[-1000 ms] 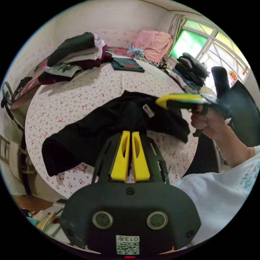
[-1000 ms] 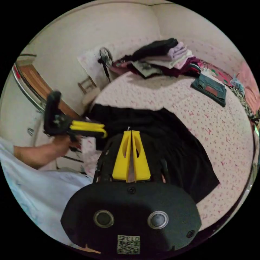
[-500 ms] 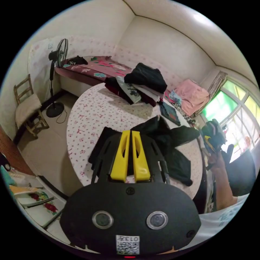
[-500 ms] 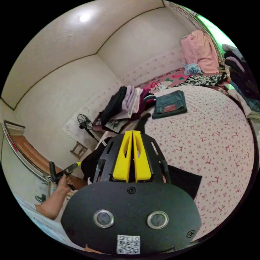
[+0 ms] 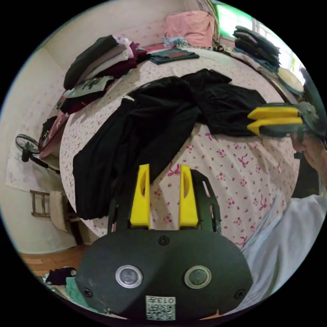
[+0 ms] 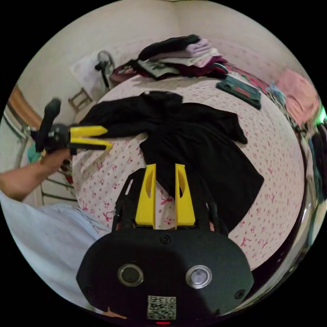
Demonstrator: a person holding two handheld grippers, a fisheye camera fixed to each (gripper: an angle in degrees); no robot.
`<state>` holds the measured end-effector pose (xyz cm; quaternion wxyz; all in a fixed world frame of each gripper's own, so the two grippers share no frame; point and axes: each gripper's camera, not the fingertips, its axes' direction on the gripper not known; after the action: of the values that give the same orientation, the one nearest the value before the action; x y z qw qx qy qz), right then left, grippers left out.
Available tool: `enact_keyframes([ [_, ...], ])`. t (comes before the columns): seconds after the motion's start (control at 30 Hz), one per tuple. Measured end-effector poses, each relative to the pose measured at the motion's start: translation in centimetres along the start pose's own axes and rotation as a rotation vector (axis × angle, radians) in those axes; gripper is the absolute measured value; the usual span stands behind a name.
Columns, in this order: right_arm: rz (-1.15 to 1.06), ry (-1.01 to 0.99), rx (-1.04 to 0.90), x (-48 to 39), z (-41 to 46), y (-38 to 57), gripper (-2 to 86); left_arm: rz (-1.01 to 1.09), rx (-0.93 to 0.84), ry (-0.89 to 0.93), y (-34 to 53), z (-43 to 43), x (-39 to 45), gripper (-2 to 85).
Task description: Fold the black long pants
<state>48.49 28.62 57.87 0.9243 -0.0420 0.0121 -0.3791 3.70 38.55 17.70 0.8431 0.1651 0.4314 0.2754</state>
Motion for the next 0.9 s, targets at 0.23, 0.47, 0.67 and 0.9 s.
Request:
enact_keyframes([
  [0.23, -0.113, 0.082, -0.115, -1.2, 3.1, -1.4, 3.7, -0.126, -0.03, 0.178, -1.7, -1.2, -6.0, 1.3],
  [0.47, 0.039, -0.125, 0.146, 3.5, -4.9, 1.1, 1.2, -0.217, 0.127, 0.315, 3.1, -11.1, -14.0, 0.5],
  [0.67, 0.476, -0.052, 0.187, 10.0, -8.0, 9.8, 1.2, -0.255, 0.018, 0.29, 8.9, -11.9, -15.3, 0.5],
  [0.9, 0.875, 0.073, 0.112, 12.8, -8.2, 19.5, 4.3, -0.461, 0.065, 0.132, 13.7, -14.7, -16.9, 6.1],
])
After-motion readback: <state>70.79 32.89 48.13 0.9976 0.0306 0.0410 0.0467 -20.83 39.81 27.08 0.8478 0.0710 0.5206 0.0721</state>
